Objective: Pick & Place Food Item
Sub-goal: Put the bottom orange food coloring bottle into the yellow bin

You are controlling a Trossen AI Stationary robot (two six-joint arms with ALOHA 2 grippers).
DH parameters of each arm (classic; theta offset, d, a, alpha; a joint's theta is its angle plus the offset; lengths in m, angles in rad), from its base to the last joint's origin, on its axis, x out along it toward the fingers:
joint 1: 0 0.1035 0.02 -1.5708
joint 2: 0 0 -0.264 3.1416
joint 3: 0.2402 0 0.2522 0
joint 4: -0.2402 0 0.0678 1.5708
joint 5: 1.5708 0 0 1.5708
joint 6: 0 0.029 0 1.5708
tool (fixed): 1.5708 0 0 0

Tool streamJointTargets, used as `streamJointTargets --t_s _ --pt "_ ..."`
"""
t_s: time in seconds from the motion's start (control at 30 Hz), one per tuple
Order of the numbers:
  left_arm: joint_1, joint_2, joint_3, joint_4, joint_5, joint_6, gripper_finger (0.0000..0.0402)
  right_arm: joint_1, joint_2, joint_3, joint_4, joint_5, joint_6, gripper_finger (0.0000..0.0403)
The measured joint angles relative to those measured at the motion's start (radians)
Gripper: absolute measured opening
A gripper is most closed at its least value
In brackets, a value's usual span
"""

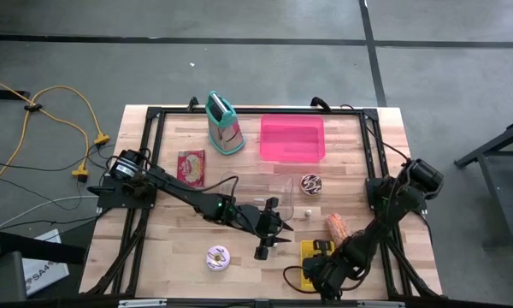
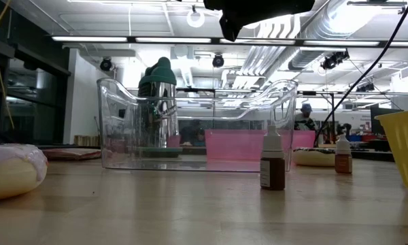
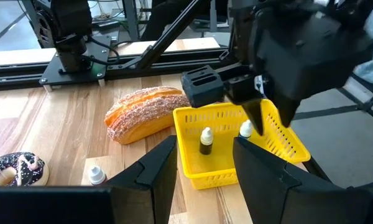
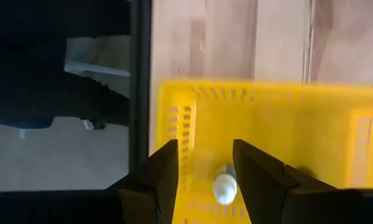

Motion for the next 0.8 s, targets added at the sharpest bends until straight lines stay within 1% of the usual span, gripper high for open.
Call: streamJointTargets --t_s 0.17,0.8 --pt "0.0 0.0 0.0 0.0 0.0 0.0 0.0152 -0.012 0.0 0.018 -0.001 -0.001 -0.03 0.0141" --pt "-0.011 0.0 0.0 -0.004 0.0 0.0 0.0152 -0.009 0.0 0.02 -0.014 -0.004 -0.029 0.0139"
